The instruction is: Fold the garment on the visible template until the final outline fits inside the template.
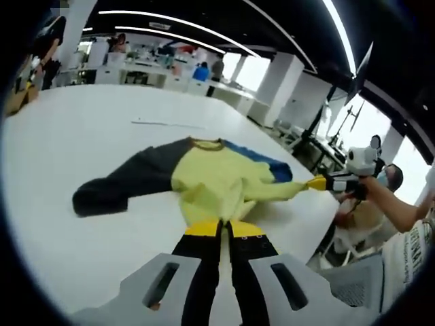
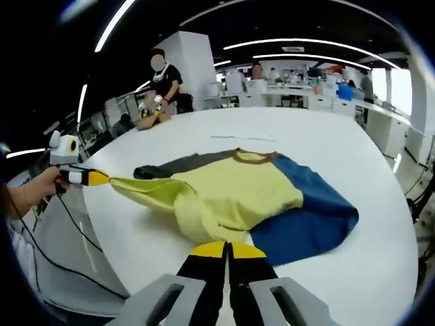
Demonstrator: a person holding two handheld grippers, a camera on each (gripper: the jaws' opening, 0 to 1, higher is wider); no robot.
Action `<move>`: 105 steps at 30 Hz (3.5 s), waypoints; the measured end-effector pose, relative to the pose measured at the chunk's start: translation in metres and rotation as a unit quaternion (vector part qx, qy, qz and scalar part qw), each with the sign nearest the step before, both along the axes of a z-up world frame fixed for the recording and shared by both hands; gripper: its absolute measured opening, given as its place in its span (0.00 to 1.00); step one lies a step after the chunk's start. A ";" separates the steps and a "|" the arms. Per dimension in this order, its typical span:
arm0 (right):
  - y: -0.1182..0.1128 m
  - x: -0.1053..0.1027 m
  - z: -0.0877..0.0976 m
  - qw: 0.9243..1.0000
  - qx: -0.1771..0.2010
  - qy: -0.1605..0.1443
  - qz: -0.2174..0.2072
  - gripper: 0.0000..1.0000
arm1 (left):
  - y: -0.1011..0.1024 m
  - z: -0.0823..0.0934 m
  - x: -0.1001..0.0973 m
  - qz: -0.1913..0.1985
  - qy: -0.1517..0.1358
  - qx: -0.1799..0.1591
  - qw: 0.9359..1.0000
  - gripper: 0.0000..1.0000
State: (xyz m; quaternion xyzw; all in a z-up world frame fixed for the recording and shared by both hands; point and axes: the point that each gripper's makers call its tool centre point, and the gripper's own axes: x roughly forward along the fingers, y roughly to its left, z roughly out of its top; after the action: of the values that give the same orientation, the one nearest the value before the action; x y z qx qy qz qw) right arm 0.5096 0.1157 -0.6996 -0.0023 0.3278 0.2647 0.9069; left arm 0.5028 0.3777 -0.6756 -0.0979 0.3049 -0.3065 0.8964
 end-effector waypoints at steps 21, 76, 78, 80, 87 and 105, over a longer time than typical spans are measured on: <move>-0.013 -0.035 -0.014 0.999 -0.019 0.041 0.010 0.00 | 0.024 -0.045 -0.033 0.025 0.067 0.017 0.997 0.01; -0.062 -0.108 -0.084 0.979 -0.100 0.177 -0.026 0.00 | 0.028 -0.093 -0.077 -0.004 0.136 0.104 0.985 0.01; -0.061 -0.108 -0.083 0.979 -0.101 0.177 -0.026 0.00 | 0.028 -0.093 -0.077 -0.003 0.136 0.103 0.985 0.01; -0.061 -0.110 -0.083 0.978 -0.106 0.179 -0.023 0.00 | 0.027 -0.093 -0.077 -0.003 0.137 0.102 0.985 0.01; -0.062 -0.110 -0.084 0.978 -0.108 0.178 -0.022 0.00 | 0.027 -0.093 -0.078 -0.005 0.136 0.104 0.985 0.02; -0.077 -0.081 -0.053 0.990 -0.033 0.115 -0.076 0.32 | 0.036 -0.065 -0.058 0.021 0.063 0.052 0.996 0.27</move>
State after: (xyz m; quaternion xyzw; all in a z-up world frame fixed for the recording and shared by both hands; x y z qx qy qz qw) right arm 0.4284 0.0392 -0.7527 0.0230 0.4380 0.1828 0.8799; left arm 0.4447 0.4132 -0.7407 -0.0773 0.3744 -0.2644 0.8854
